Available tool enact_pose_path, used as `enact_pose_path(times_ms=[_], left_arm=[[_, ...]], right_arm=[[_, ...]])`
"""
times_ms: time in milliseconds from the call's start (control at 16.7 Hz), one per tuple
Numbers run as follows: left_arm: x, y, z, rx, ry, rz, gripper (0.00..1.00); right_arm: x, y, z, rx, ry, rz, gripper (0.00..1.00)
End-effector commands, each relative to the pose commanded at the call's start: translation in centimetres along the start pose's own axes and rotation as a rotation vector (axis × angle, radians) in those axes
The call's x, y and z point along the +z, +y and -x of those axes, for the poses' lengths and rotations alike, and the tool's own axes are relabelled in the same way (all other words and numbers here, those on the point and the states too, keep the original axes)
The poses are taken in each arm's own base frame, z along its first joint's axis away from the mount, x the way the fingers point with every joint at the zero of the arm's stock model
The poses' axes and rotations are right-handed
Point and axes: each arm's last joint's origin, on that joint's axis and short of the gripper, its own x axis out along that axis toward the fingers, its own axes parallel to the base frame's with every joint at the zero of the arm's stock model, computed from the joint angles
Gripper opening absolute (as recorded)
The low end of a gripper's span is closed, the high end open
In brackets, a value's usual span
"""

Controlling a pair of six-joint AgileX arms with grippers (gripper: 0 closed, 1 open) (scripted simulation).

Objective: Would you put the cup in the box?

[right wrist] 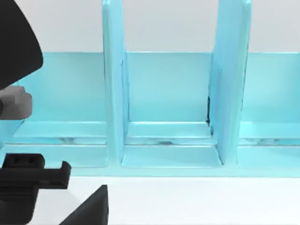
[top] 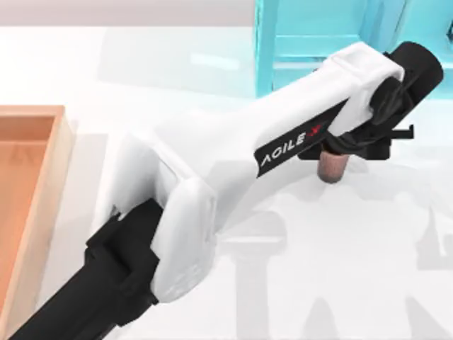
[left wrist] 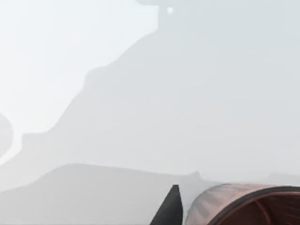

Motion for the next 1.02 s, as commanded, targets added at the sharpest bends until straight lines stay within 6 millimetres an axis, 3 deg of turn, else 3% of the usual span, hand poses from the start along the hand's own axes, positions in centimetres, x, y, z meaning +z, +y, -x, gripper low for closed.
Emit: enact_pose_path(times_ms=[360, 540, 720, 1020], left_arm=[[-0.1, -0.1, 0.1, -0.003, -0.001, -0.004, 0.00], [1.9, 1.9, 0.4, -0.001, 0.011, -0.006, 0.00], [5.9, 7.3, 1.3, 0.005, 0.032, -0.007, 0.00], [11.3, 20.6, 4.3, 0.013, 0.067, 0.000, 0.00]], right_arm=[[0.0, 0.0, 0.0, 0.000, 0.000, 0.000, 1.00], [0.0, 0.0, 0.0, 0.000, 0.000, 0.000, 1.00], [0.0, 0.0, 0.0, 0.000, 0.000, 0.000, 1.00], [0.0, 0.0, 0.0, 0.000, 0.000, 0.000, 1.00]])
